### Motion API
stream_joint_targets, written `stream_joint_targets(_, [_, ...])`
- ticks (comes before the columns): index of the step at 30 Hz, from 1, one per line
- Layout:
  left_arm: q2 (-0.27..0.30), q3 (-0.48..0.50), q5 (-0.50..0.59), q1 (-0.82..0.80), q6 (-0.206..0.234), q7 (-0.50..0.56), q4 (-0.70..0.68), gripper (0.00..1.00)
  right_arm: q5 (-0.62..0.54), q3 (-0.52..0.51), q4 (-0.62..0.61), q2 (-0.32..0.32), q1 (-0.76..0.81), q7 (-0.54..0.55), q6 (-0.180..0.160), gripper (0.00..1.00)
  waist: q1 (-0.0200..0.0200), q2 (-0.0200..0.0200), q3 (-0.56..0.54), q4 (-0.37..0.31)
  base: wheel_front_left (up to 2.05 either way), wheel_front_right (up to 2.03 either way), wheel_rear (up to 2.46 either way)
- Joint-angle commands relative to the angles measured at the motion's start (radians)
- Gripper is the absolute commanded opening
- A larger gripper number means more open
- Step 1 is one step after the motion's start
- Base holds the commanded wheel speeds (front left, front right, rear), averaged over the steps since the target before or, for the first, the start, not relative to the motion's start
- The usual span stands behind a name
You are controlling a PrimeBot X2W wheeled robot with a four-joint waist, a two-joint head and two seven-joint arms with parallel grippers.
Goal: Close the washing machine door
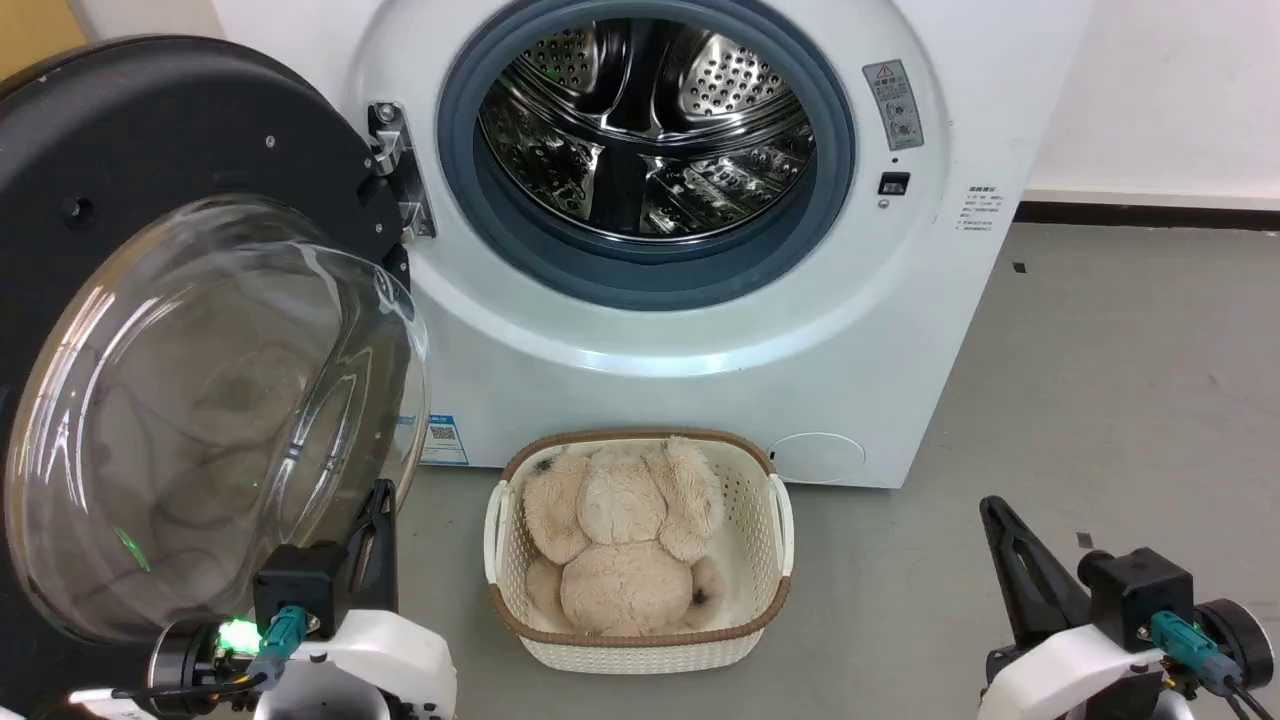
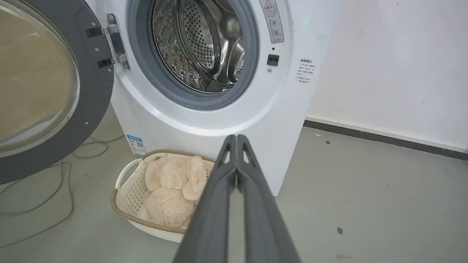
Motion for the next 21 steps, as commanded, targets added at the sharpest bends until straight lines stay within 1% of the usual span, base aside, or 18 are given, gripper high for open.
stream_joint_targets(1, [0.001, 0.000, 0.003, 0.014, -0.005, 0.000, -0.004, 0.00, -0.008, 0.000, -0.004, 0.005, -0.014, 0.001, 0.001, 0.00, 0.0000, 0.0000, 0.000, 0.000, 0.00, 0.00, 0.00])
stream_joint_targets(21, [0.001, 0.000, 0.003, 0.014, -0.005, 0.000, -0.004, 0.00, -0.008, 0.000, -0.004, 0.005, -0.014, 0.001, 0.001, 0.00, 0.0000, 0.0000, 0.000, 0.000, 0.00, 0.00, 0.00])
